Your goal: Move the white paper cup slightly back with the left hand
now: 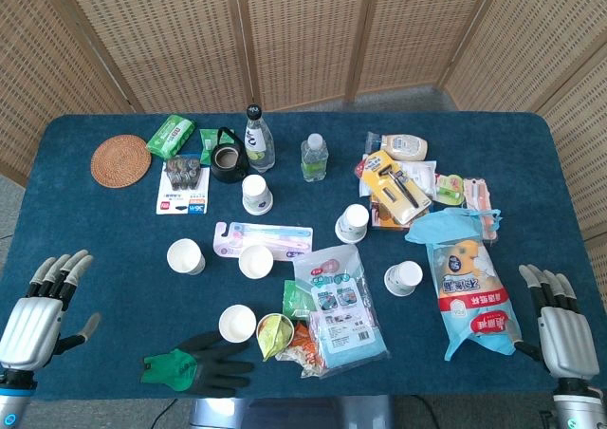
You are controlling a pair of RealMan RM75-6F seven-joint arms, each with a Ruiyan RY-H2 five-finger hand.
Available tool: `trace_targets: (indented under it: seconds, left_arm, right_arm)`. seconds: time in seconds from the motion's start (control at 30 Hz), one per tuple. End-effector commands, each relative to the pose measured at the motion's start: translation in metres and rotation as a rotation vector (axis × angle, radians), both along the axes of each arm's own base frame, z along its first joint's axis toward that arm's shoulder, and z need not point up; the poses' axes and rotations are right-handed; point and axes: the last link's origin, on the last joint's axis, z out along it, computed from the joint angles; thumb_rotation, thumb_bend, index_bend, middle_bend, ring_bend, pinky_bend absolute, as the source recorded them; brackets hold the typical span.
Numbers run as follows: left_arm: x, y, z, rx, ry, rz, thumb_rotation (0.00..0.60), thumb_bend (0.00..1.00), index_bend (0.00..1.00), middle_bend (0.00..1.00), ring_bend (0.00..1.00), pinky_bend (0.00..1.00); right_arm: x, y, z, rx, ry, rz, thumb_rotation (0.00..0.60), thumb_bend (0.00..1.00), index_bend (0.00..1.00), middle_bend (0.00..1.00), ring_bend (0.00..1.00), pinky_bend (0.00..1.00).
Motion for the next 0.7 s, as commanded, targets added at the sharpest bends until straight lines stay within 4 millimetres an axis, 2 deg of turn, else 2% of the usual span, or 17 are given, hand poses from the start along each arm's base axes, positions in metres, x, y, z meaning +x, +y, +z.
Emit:
trace_targets:
  seconds: [0.03,0.37,0.7]
  left_arm:
    - [-0.001,0.001,-0.002,-0.011,0.003,0.007,0.6,0.38,0.0,0.09,0.07,0.0]
    - [0.002,0.003,-0.001,-0.043,0.01,0.004,0.6,0.38,0.0,0.08,0.07,0.0]
    - [0.011,0.023,-0.002,-0.127,0.038,0.007,0.6,0.38,0.0,0.08,0.07,0.0]
  right_arm:
    - [0.0,-0.001,-0.002,0.005,-0.004,-0.003,0.6,0.41,0.0,0.04,0.0,0.0]
    - [-0.001,0.002,-0.002,0.001,-0.015,0.006,0.6,0.41,0.0,0.04,0.0,0.0]
    - [-0.004,0.005,-0.005,0.012,-0.023,0.021,0.6,0.41,0.0,0.04,0.0,0.0]
